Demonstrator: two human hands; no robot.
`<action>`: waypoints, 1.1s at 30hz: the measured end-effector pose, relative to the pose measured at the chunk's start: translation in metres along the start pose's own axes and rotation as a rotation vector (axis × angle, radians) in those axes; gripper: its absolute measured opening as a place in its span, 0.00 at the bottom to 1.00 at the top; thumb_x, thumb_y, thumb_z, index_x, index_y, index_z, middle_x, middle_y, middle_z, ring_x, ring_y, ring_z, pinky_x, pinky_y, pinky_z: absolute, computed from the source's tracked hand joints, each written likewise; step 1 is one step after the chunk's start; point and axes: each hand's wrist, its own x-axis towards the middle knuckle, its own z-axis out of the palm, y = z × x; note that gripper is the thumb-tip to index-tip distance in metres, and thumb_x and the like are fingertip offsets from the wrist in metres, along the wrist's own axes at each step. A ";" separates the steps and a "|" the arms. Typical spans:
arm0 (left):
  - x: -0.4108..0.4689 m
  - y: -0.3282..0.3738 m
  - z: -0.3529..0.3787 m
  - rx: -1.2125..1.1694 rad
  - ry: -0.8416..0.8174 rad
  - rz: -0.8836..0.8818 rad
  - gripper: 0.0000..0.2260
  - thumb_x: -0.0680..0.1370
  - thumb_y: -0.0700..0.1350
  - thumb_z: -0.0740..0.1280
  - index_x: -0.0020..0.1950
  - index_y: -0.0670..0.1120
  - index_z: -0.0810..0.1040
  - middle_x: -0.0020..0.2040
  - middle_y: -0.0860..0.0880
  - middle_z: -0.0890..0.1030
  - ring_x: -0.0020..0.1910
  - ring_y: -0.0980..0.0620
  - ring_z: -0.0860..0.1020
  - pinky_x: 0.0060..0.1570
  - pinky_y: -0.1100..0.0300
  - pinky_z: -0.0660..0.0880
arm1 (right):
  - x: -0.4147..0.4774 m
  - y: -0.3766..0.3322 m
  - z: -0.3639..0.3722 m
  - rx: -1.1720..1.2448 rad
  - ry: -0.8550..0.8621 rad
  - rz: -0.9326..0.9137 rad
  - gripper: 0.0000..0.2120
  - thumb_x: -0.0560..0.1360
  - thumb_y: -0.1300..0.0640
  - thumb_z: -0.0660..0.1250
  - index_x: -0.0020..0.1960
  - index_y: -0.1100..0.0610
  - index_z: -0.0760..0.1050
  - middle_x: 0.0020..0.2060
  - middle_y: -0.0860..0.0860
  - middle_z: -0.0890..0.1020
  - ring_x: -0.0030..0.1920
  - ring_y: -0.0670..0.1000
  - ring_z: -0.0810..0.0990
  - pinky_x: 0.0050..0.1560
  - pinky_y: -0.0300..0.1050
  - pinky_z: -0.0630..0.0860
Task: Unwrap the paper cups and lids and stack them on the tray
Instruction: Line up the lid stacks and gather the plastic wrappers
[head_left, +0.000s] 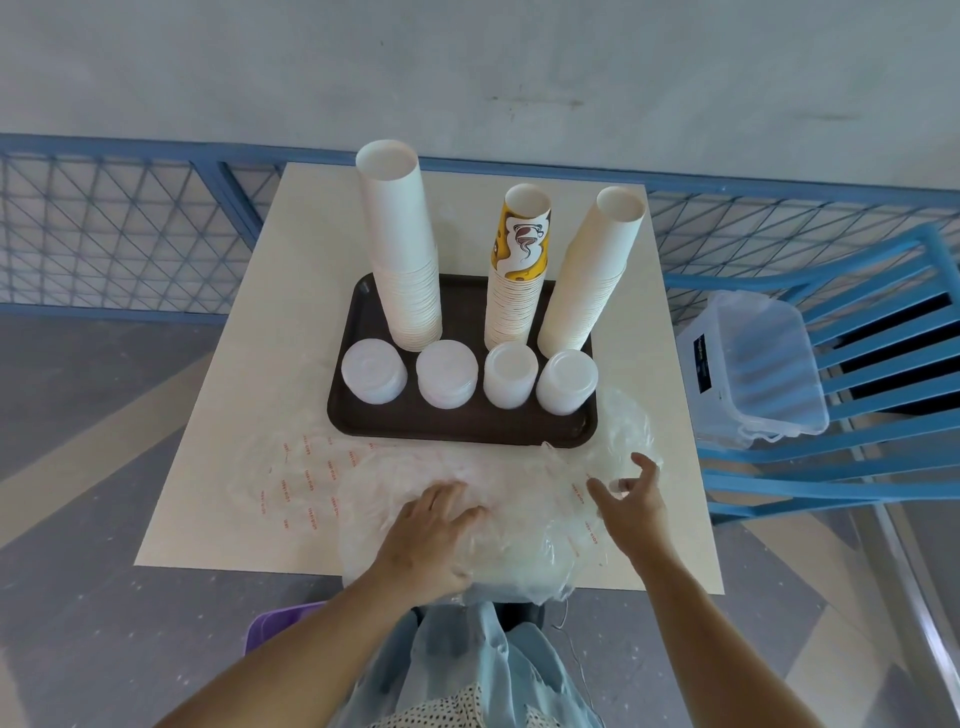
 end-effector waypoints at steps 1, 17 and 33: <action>0.001 0.000 0.000 0.005 0.008 0.001 0.36 0.71 0.62 0.74 0.76 0.60 0.64 0.79 0.47 0.62 0.78 0.43 0.63 0.73 0.45 0.68 | 0.002 0.000 0.001 -0.003 -0.031 0.015 0.30 0.76 0.49 0.75 0.73 0.52 0.65 0.52 0.53 0.79 0.48 0.57 0.84 0.51 0.54 0.82; 0.000 -0.003 -0.001 -0.035 0.028 -0.010 0.23 0.80 0.51 0.68 0.75 0.58 0.72 0.79 0.48 0.64 0.79 0.45 0.63 0.75 0.47 0.67 | -0.007 -0.020 -0.017 -0.126 -0.029 -0.112 0.15 0.83 0.44 0.65 0.46 0.55 0.77 0.37 0.49 0.82 0.36 0.50 0.81 0.39 0.47 0.79; 0.001 -0.001 -0.001 -0.026 0.007 -0.038 0.25 0.78 0.53 0.70 0.75 0.56 0.72 0.77 0.48 0.64 0.77 0.44 0.64 0.73 0.47 0.69 | -0.017 -0.023 -0.042 -0.111 0.049 -0.172 0.09 0.85 0.56 0.60 0.54 0.56 0.78 0.42 0.51 0.82 0.41 0.53 0.81 0.41 0.48 0.79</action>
